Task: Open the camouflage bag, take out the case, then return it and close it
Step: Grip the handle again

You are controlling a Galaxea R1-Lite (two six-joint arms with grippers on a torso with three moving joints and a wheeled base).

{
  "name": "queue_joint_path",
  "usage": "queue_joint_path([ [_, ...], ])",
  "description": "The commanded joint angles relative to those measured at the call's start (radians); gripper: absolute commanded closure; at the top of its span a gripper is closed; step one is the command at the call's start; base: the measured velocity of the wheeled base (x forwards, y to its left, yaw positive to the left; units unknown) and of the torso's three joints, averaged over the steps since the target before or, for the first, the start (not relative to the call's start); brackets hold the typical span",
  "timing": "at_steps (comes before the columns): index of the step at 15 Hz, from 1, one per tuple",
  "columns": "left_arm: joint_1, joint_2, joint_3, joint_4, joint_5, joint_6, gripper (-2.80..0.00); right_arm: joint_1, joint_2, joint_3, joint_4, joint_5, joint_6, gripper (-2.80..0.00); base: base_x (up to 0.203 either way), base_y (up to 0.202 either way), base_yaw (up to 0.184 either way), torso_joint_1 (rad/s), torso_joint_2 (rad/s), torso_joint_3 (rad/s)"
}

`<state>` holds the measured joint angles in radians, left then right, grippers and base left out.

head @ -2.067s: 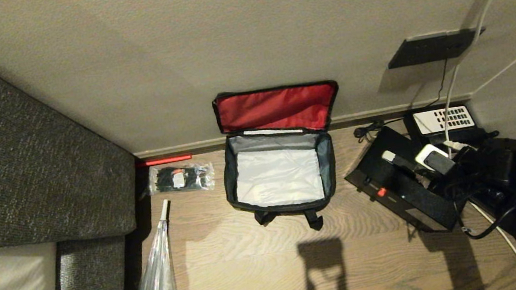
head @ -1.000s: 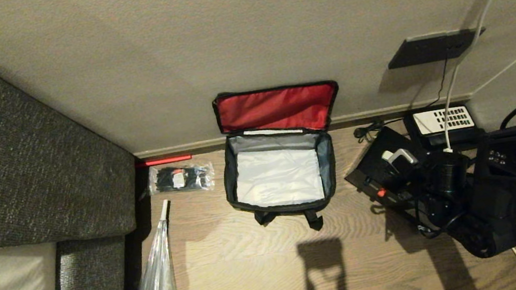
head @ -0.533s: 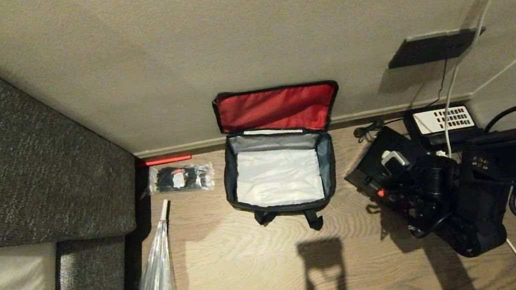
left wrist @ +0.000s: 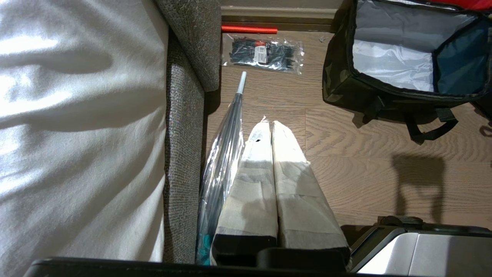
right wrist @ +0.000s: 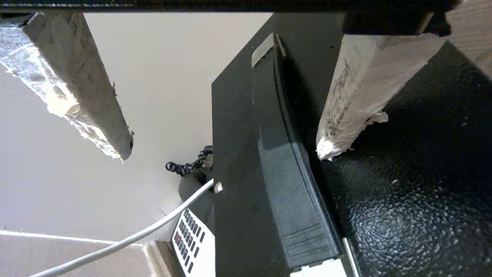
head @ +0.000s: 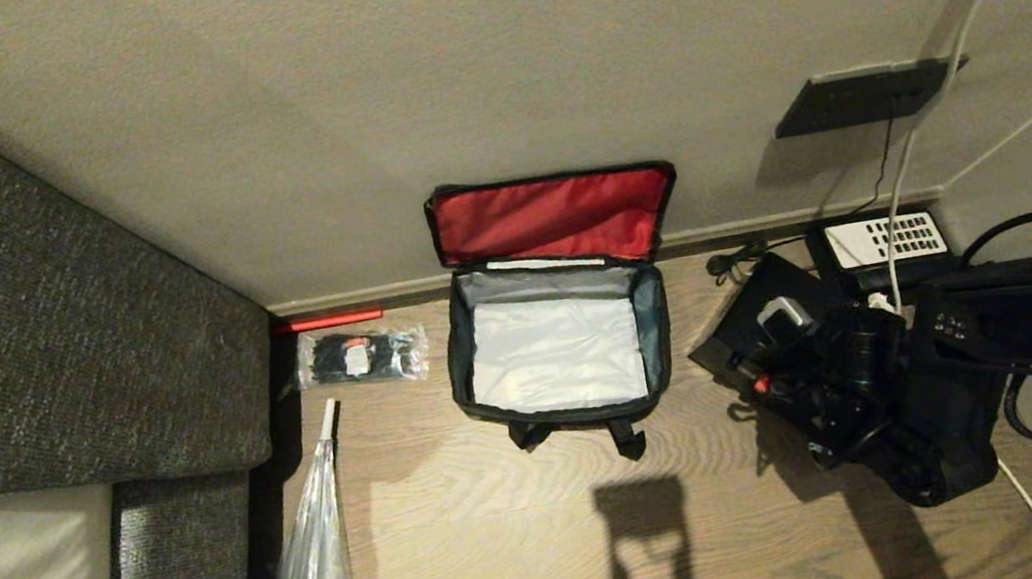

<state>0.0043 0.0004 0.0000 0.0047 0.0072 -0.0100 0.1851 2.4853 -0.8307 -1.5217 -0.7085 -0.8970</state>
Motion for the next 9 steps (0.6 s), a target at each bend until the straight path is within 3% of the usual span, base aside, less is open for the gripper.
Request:
queue_joint_path([
  [1, 0.000, -0.002, 0.003, -0.001, 0.000, -0.001, 0.00, 0.001, 0.004, -0.016, -0.008, -0.002, -0.007, -2.80, 0.000, 0.000, 0.000, 0.000, 0.00, 0.000],
  [9, 0.000, -0.002, 0.003, 0.000, 0.000, -0.001, 0.00, -0.010, 0.048, -0.105, -0.008, -0.035, -0.016, -2.80, 0.000, 0.000, 0.000, 0.000, 0.00, 0.000],
])
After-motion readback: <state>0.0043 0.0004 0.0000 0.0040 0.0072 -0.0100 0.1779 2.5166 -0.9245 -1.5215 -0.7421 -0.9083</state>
